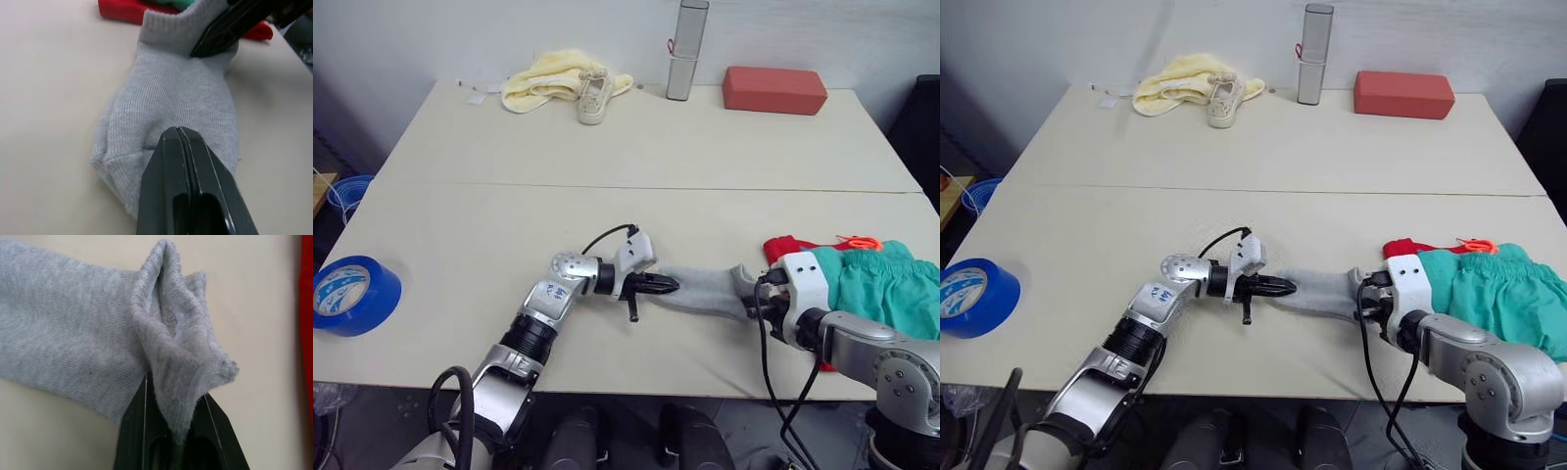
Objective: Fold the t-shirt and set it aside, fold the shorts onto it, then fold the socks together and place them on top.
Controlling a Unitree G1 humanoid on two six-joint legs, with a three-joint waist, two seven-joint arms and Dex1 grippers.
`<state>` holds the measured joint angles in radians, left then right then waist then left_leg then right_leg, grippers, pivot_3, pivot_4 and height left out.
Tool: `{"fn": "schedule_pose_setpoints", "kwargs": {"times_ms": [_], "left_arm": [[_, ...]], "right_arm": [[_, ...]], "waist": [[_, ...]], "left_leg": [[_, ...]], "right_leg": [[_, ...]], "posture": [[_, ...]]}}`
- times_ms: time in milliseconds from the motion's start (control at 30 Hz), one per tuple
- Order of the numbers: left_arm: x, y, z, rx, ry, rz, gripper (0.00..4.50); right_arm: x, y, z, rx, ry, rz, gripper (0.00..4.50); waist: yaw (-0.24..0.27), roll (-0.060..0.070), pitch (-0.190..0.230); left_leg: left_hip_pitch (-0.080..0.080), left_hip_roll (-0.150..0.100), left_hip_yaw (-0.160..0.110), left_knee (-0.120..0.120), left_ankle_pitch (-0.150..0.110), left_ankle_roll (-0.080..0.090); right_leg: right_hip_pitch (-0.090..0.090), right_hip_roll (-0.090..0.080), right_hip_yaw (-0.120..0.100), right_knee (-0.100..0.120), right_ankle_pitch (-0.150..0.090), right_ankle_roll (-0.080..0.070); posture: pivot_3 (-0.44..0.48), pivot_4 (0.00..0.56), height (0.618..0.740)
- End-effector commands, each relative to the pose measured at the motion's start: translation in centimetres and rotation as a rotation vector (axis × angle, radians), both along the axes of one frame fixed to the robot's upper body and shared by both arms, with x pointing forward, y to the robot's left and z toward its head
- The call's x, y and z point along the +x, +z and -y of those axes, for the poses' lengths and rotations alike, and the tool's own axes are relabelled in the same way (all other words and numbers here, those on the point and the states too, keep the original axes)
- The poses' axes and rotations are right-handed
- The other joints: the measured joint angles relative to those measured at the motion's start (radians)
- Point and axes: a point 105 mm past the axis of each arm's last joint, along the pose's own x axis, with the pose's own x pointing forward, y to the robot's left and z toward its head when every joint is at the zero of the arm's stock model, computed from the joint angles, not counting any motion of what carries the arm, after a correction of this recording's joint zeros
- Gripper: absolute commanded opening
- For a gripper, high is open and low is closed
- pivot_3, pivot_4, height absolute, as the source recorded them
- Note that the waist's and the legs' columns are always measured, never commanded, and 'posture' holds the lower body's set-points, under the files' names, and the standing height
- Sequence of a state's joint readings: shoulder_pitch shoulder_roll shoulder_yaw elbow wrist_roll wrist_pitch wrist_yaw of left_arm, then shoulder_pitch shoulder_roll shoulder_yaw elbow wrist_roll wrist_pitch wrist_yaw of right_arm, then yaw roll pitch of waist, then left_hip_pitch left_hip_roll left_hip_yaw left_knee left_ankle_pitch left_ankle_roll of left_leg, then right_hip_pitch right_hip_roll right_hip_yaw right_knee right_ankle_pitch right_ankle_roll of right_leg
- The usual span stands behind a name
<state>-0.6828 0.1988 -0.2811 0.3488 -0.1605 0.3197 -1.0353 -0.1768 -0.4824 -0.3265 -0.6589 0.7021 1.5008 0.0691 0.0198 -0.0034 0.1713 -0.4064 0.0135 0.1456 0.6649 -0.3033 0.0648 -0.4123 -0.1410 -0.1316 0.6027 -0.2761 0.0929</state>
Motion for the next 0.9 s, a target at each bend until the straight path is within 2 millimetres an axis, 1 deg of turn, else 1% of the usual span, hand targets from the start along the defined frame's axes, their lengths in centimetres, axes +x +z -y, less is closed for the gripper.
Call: {"fn": "schedule_pose_setpoints", "kwargs": {"times_ms": [33,133,233,367,433,500,600,667,767,833,900], "left_arm": [[-0.8,3.2,1.5,-0.085,-0.067,0.051,0.0],[-1.3,3.2,2.3,-0.091,-0.09,0.047,0.0],[-1.7,1.8,3.4,-0.071,-0.093,0.032,0.0],[-1.4,0.0,4.1,-0.025,-0.063,0.032,0.0],[-1.1,-1.6,4.3,0.026,-0.028,0.049,0.0],[-1.0,-2.6,4.4,0.061,-0.011,0.059,0.0],[-0.9,-3.0,4.2,0.081,-0.005,0.07,0.0],[-0.9,-3.0,4.3,0.077,-0.005,0.067,0.0],[-1.1,-3.0,4.3,0.078,-0.012,0.057,0.0],[-1.1,-3.1,4.3,0.077,-0.014,0.048,0.0],[-1.2,-3.1,4.3,0.082,-0.016,0.038,0.0]], "right_arm": [[0.1,0.6,0.0,-0.02,0.002,0.036,0.04],[0.1,0.6,0.0,-0.023,0.002,0.041,0.04],[-0.1,0.5,0.2,-0.025,-0.004,0.041,0.04],[-0.3,0.5,0.5,-0.045,-0.006,0.047,0.04],[-0.3,1.0,0.6,-0.076,0.002,0.07,0.04],[-0.3,1.6,0.7,-0.109,0.014,0.09,0.04],[-0.1,2.8,0.6,-0.169,0.045,0.131,0.04],[0.1,3.7,0.3,-0.183,0.063,0.158,0.04],[0.3,4.9,-1.1,-0.189,0.111,0.186,0.04],[0.4,5.3,-2.1,-0.188,0.139,0.191,0.04],[0.4,5.3,-3.2,-0.195,0.172,0.193,0.04]], "waist": [[0.001,0.0,0.0],[0.001,0.0,0.0],[0.002,0.0,0.0],[0.003,0.0,0.0],[0.003,0.0,0.0],[0.004,0.0,0.0],[0.004,0.0,0.0],[0.004,0.0,0.0],[0.003,0.0,0.0],[0.004,0.0,0.0],[0.004,0.0,0.0]], "left_leg": [[0.0,0.0,0.0,0.0,0.0,0.0],[0.0,0.0,0.0,0.0,0.0,0.0],[0.0,0.0,0.0,0.0,0.0,0.0],[0.0,0.0,0.0,0.0,0.0,0.0],[0.0,0.0,0.0,0.0,0.0,0.0],[0.0,0.0,0.0,0.0,0.0,0.0],[0.0,0.0,0.0,0.0,-0.001,0.001],[0.0,0.0,0.0,0.0,-0.001,0.001],[0.0,0.0,0.0,0.0,-0.001,0.001],[0.0,0.0,0.0,0.0,-0.001,0.001],[0.0,0.0,-0.001,0.0,-0.001,0.001]], "right_leg": [[0.0,0.0,0.0,0.0,0.0,0.0],[0.0,0.0,0.0,-0.001,0.0,0.0],[0.0,0.001,0.0,-0.001,0.0,0.0],[0.0,0.001,0.0,-0.001,0.0,0.0],[0.0,0.001,0.0,-0.001,0.0,0.0],[0.0,0.001,0.0,-0.001,0.0,0.0],[0.0,0.0,0.0,-0.001,0.0,0.0],[0.0,0.0,0.0,-0.001,0.0,0.0],[0.0,0.0,0.0,-0.001,0.0,0.0],[0.0,0.0,0.0,-0.001,0.0,0.0],[0.0,0.0,0.0,-0.002,0.0,0.0]], "posture": [[0.0,0.15,0.74],[0.0,0.15,0.74],[0.0,0.15,0.74],[0.0,0.15,0.74],[0.0,0.15,0.74],[0.0,0.15,0.74],[0.0,0.15,0.74],[0.0,0.15,0.74],[0.0,0.15,0.74],[0.0,0.15,0.74],[0.0,0.15,0.74]]}}
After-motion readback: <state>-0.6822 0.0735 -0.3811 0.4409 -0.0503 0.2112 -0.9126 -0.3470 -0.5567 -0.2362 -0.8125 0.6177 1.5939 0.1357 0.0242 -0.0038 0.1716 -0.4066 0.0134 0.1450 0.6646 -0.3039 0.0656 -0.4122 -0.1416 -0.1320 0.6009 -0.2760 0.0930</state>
